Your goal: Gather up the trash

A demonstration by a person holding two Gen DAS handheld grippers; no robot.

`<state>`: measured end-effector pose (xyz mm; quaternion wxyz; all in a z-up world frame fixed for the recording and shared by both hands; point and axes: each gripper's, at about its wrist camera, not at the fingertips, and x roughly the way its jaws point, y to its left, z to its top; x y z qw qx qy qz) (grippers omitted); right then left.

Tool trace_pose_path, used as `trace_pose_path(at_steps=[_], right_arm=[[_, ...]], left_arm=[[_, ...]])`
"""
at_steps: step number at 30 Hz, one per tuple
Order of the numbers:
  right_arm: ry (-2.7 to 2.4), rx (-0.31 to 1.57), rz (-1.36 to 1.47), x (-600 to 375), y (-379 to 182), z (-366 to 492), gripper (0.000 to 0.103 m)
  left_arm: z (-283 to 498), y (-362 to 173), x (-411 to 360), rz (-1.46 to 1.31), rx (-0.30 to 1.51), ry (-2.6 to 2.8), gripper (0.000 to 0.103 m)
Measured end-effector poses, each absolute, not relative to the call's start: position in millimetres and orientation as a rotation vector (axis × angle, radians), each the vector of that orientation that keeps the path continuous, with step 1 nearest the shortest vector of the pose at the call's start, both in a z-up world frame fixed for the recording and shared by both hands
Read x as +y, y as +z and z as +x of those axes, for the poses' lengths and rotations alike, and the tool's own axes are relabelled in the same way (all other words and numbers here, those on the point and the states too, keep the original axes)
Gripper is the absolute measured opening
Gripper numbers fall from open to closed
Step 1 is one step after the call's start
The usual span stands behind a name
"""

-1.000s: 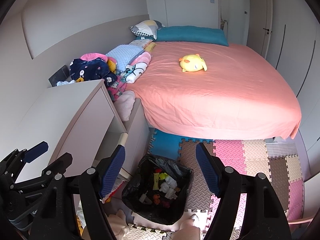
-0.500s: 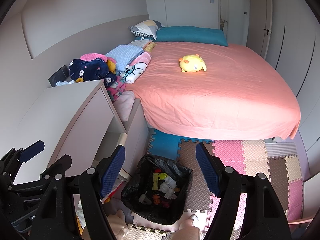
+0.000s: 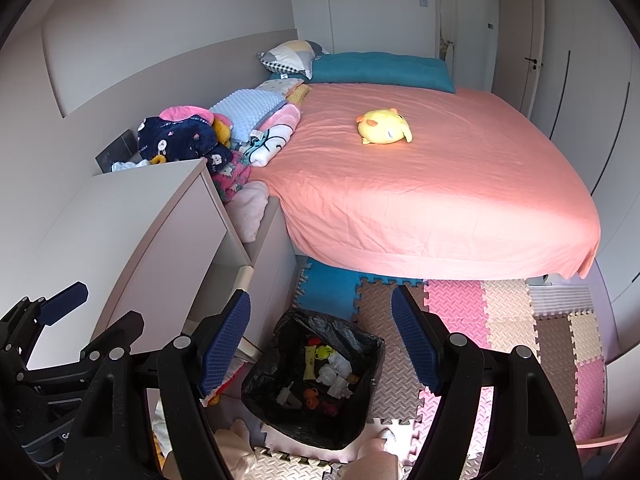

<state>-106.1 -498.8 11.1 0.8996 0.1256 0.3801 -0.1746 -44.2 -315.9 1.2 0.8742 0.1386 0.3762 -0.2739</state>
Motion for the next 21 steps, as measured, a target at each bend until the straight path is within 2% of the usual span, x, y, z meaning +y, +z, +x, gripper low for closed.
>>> trace_pose_path(at_steps=[14,18,21], right_arm=[[-0.363,0.787,0.26,-499.3,11.3,-105.8,0.074],[-0.363,0.788,0.26,-499.5,11.3,-105.8,0.074],[-0.364,0.789,0.26,-499.8,11.1,-105.8,0.074]], left_arm=[[-43.5,1.1,-314.1,0.289,0.786,-0.573,0.08],[-44.8,1.4,-311.5,0.288,0.78,-0.56,0.087],[-45.8,1.2,-309.6,0.286,0.785,-0.564,0.088]])
